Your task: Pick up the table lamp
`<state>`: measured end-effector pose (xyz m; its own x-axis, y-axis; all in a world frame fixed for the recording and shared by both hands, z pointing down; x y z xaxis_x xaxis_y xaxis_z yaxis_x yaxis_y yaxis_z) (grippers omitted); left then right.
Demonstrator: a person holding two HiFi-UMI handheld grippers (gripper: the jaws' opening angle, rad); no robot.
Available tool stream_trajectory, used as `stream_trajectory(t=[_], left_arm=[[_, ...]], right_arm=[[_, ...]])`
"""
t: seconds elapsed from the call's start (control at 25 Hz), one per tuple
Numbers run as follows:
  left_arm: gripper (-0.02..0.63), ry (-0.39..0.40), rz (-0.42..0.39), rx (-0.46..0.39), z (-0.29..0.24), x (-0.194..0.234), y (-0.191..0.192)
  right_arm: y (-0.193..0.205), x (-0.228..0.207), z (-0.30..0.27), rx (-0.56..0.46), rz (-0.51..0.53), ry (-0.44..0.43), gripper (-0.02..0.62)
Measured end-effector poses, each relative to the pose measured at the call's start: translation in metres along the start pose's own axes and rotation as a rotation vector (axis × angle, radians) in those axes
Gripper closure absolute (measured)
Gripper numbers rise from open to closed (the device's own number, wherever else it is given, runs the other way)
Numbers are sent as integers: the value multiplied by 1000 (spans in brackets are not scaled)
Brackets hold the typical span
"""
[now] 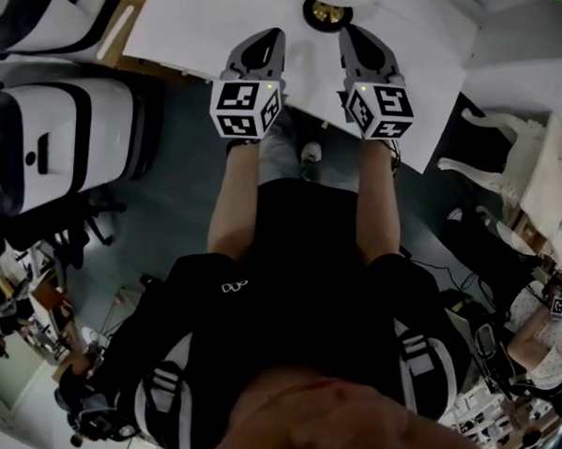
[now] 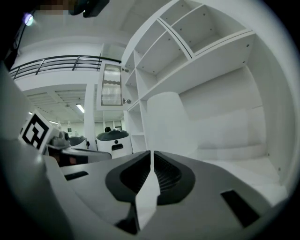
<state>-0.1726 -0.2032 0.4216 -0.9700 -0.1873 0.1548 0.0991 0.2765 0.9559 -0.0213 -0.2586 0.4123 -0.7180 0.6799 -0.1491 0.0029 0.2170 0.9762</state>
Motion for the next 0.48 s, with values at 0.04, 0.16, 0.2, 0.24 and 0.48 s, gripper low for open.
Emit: stream_trajectory(t=[0.04,0.16,0.2,0.24,0.48], left_arm=[[597,6,-6,19,-8,-2,3],[596,29,-8,66,-26,-9,14],[597,40,-9,80,-31,-12,18],[596,47,-9,93,-37,-13,22],[597,66,5,171,-54,0,44]], right_arm=[[-4,-5,1,-16,-3,0,575],[-2,-18,0,-23,7,13,575],[2,-22,-1,-16,5,22,575],[8,-26,-3,-8,-2,28,574],[42,-28,-27,39,-37,22,505]])
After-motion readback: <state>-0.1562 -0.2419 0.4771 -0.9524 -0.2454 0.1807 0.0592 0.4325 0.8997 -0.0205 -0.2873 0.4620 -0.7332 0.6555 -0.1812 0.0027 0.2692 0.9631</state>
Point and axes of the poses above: the fingertips, and each gripper's own axes: z backward along the fingers, x to its left, y out of its underside, the point moved 5 cm from there along z, backward along the fingers, and after that the axes turned 2 degrees about y, right-handed, at the moved point
